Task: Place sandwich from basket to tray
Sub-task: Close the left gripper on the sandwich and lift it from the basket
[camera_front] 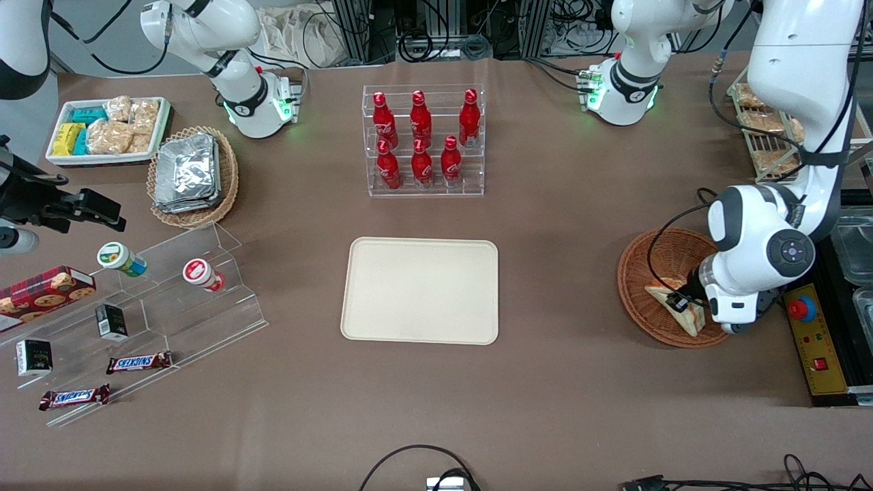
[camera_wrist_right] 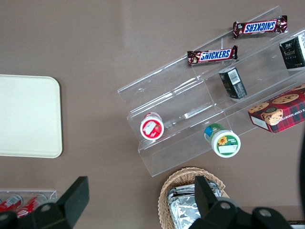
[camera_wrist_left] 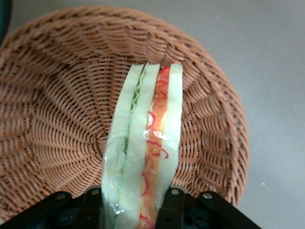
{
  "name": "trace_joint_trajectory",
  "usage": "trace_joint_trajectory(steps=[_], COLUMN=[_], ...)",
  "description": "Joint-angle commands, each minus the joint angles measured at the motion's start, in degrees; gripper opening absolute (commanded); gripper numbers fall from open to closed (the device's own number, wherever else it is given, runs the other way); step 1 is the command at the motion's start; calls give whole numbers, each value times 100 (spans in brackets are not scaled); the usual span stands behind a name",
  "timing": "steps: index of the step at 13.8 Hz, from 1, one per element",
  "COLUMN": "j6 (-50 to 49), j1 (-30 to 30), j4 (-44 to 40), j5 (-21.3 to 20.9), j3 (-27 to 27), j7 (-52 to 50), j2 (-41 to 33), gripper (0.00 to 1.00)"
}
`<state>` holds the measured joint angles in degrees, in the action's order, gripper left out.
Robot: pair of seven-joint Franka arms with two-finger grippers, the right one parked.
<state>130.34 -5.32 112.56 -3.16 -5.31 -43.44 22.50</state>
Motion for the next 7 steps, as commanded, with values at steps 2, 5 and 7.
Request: trace_joint_trajectory(steps=[2, 5, 7], j6=[-509, -1508, -2115], j1=[110, 110, 119], j4=[-129, -804, -1418], j5=[-45, -27, -45], j3=[-14, -119, -356], j7=[747, 1152, 1661], j2=[-641, -642, -598], gripper=[0, 0, 0])
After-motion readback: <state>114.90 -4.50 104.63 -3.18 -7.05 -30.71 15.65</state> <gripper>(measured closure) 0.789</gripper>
